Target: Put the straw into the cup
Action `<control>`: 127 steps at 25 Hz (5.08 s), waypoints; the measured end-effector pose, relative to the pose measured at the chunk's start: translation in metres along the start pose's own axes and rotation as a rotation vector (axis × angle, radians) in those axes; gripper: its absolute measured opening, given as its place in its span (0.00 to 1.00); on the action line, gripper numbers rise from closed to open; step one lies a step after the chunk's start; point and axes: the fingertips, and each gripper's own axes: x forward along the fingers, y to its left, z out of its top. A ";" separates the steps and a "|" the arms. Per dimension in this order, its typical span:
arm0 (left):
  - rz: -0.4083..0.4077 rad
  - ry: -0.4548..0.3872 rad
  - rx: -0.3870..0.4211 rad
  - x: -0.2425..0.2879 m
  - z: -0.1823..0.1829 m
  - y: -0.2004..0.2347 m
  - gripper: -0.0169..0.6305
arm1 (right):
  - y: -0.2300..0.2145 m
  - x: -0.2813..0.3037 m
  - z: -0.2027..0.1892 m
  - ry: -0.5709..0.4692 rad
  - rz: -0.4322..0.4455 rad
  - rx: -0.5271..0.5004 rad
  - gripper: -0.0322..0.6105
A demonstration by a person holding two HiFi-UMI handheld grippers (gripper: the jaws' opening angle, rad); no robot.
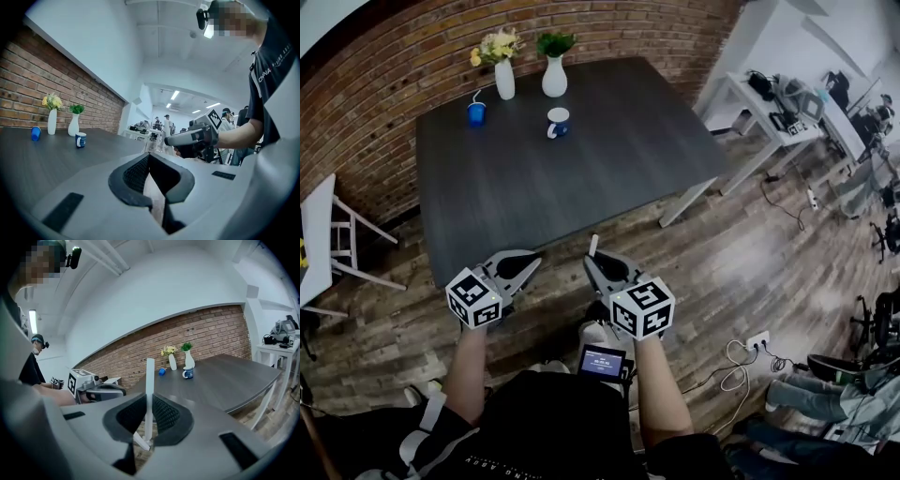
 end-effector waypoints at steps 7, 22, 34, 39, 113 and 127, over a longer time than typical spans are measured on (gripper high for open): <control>0.035 0.028 0.016 0.047 0.014 0.045 0.03 | -0.054 0.038 0.029 -0.014 0.058 -0.017 0.12; 0.158 0.091 0.036 0.150 0.053 0.115 0.03 | -0.179 0.086 0.091 -0.003 0.194 -0.033 0.12; 0.186 0.096 -0.018 0.150 0.048 0.184 0.03 | -0.191 0.154 0.105 0.028 0.225 -0.010 0.12; 0.171 0.070 -0.005 0.153 0.066 0.231 0.03 | -0.204 0.192 0.130 0.028 0.201 -0.014 0.12; 0.352 0.074 -0.203 0.233 0.042 0.419 0.03 | -0.320 0.449 0.140 0.112 0.291 0.034 0.12; 0.349 0.071 -0.232 0.232 0.030 0.417 0.03 | -0.321 0.450 0.118 0.140 0.274 -0.019 0.12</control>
